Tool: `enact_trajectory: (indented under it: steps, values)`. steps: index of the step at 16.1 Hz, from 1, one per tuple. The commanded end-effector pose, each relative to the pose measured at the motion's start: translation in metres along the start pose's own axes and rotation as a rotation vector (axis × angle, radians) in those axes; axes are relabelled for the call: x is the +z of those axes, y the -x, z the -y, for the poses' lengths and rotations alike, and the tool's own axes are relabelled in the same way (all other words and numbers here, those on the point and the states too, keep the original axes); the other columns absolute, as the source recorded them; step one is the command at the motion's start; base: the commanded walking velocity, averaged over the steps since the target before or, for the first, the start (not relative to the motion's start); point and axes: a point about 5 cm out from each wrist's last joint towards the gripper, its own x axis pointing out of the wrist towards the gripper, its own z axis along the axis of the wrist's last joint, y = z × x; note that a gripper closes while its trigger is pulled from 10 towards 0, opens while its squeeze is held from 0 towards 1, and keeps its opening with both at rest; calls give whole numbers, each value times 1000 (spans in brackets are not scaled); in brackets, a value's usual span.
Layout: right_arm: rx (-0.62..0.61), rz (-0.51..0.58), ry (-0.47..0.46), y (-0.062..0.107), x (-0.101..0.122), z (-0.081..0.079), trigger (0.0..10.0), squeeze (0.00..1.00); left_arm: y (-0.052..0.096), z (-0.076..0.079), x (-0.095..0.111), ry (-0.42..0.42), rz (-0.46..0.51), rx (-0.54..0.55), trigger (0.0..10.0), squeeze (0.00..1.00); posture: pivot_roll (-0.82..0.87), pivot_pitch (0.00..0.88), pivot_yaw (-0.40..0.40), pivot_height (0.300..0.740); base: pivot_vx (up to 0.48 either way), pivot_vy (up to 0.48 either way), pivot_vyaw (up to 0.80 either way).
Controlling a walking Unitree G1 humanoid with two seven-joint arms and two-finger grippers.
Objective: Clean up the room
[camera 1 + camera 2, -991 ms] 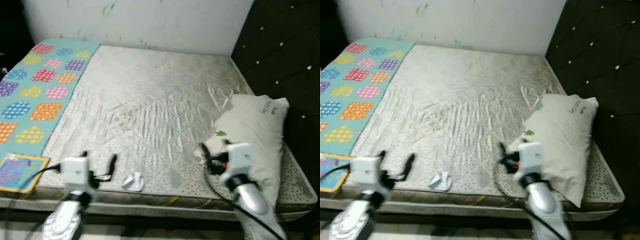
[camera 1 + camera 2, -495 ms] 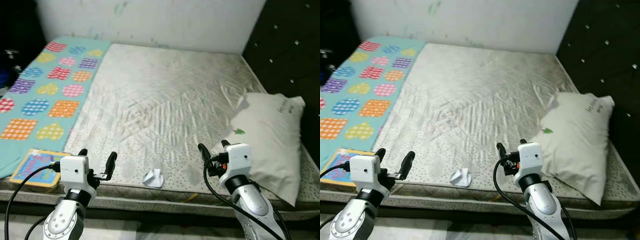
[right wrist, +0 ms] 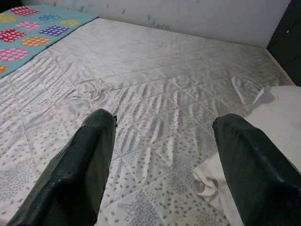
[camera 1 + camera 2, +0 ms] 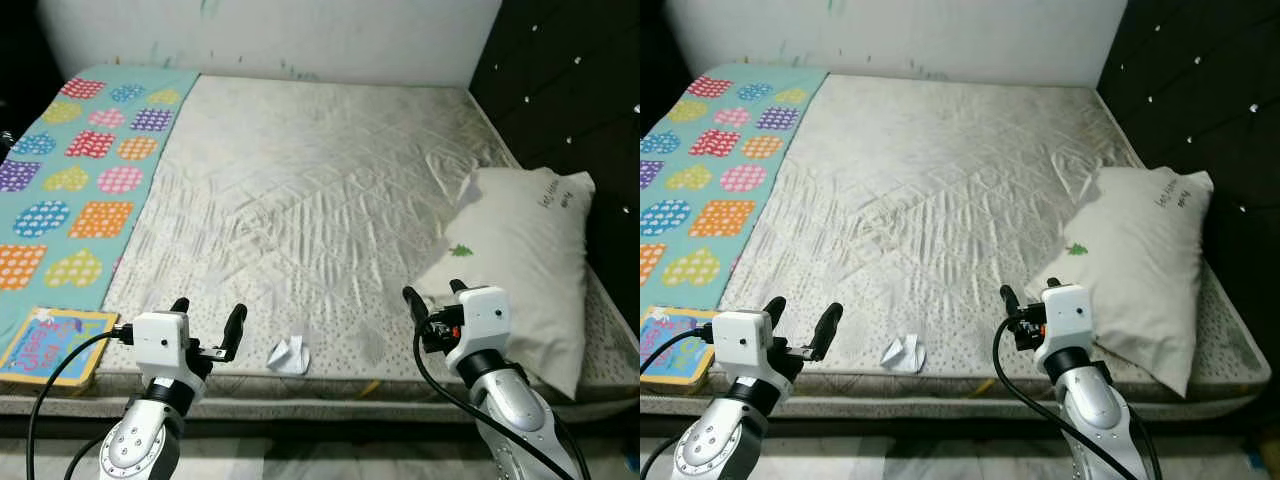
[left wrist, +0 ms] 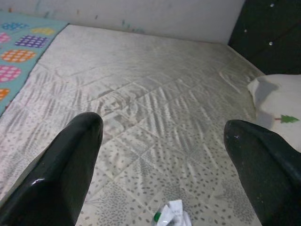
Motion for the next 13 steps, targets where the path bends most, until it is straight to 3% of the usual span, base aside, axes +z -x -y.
enact_trajectory:
  steps: [1,3,7,13]
  values:
    - [-3,-2,-1,0,0,1,10000,0,1,-3,0,-12,-9,20,10000,0,-10,88,-66,740,0,0,0]
    - [-1,-2,-3,0,0,1,10000,0,1,-3,0,-11,-10,19,10000,0,-10,88,-66,740,0,0,0]
    - [3,-2,-1,-2,0,1,10000,0,0,-3,-1,-7,-8,13,10000,0,-9,80,-69,740,0,424,-725]
    - [12,-16,15,-2,-3,0,10000,0,0,-3,0,-16,-7,22,10000,0,-11,85,-64,740,0,480,0]
